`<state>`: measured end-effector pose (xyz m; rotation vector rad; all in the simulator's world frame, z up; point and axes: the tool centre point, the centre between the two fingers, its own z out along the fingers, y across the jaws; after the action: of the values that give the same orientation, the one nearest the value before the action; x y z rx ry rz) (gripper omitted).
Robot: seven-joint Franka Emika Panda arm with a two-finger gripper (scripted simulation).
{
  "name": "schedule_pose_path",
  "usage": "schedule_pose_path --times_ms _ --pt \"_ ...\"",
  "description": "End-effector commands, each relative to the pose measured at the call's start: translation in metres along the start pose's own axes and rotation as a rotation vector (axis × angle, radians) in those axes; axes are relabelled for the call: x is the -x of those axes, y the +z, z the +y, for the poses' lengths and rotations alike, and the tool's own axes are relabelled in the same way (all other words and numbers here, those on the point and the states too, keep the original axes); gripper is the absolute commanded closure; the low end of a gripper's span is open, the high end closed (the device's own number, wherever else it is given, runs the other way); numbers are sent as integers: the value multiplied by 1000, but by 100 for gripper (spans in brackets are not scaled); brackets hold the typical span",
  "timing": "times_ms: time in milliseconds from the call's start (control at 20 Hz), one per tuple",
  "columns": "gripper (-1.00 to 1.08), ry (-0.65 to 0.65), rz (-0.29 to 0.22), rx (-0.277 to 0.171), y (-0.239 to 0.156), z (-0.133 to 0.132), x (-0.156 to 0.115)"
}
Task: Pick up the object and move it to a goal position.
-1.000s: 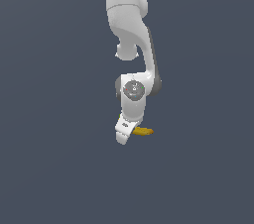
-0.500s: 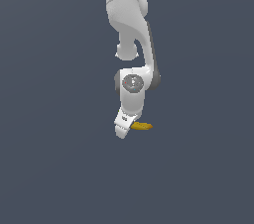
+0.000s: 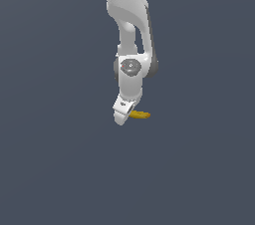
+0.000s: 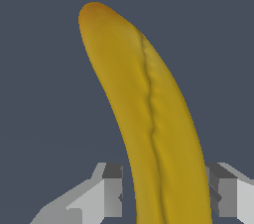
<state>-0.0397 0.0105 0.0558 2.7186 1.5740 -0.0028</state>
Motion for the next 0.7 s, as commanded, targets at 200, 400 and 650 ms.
schedule_pose_path --times_ms 200,400,650 --pt "108 0 0 2 -23 -33 27" --pt "108 0 0 2 -35 -51 42" --pt "108 0 0 2 -47 -67 56"
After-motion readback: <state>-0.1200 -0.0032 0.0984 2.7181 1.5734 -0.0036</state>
